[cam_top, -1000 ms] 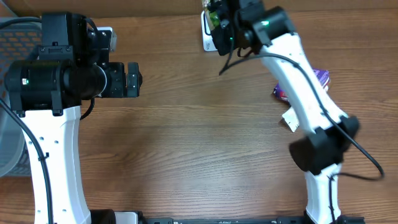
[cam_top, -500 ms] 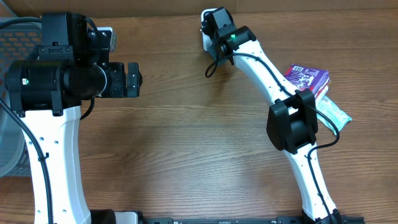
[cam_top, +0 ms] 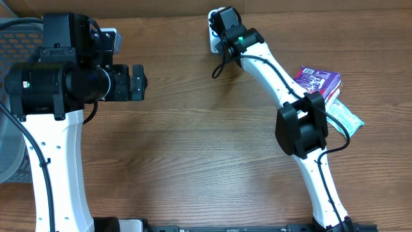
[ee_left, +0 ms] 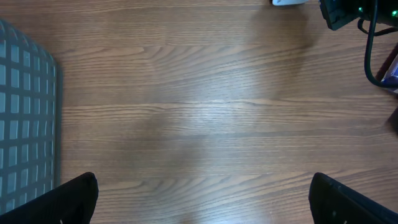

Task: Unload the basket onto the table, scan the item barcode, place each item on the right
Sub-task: 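Hold the green tea box in front of the white scanner, then carry the green tea box right and release it beside the purple pack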

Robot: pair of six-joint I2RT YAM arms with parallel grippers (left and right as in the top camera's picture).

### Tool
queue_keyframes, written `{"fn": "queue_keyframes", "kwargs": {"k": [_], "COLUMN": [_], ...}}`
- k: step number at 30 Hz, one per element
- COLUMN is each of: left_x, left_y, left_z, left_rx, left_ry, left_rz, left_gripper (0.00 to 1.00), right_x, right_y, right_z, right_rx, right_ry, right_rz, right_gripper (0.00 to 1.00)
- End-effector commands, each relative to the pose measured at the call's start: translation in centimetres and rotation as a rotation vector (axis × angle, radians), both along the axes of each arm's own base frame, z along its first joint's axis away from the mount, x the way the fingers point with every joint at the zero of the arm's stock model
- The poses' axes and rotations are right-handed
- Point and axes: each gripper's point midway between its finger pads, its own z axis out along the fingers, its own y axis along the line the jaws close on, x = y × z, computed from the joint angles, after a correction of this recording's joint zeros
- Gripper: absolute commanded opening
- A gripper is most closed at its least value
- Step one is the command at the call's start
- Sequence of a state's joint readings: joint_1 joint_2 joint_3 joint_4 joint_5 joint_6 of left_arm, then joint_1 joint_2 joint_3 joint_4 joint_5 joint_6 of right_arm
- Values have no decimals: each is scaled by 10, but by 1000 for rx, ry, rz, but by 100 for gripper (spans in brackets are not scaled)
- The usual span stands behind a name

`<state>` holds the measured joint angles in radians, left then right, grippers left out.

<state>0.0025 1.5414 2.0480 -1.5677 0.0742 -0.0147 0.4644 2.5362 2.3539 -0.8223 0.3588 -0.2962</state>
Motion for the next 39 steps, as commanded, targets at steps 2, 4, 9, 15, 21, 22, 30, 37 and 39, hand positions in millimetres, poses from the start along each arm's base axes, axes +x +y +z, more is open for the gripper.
{"fn": "queue_keyframes", "kwargs": {"k": [2, 4, 9, 15, 21, 22, 30, 37, 39], "left_x": [3, 3, 3, 3, 3, 3, 3, 3, 3], "left_y": [2, 2, 2, 2, 2, 2, 2, 2, 2], "left_z": [0, 0, 0, 0, 0, 0, 0, 0, 0], "left_rx": [14, 14, 14, 14, 14, 14, 14, 14, 14], "left_ry": [-1, -1, -1, -1, -1, -1, -1, -1, -1], "left_rz": [-14, -14, -14, -14, -14, -14, -14, -14, -14], "left_gripper": [100, 100, 100, 99, 99, 99, 99, 100, 100], "right_x": [9, 8, -5, -59, -96, -99, -109, -121, -123], "right_y": [0, -1, 0, -4, -62, -74, -120, -131, -133], "right_z": [27, 27, 32, 128, 152, 146, 55, -16, -24], "right_rx": [12, 10, 9, 352, 556, 558, 491, 475, 472], "right_ry": [-69, -64, -29, 32, 157, 179, 339, 410, 415], "right_rz": [-16, -16, -20, -201, -551, -610, -796, -835, -842], "right_gripper": [3, 3, 3, 4, 4, 4, 4, 4, 11]}}
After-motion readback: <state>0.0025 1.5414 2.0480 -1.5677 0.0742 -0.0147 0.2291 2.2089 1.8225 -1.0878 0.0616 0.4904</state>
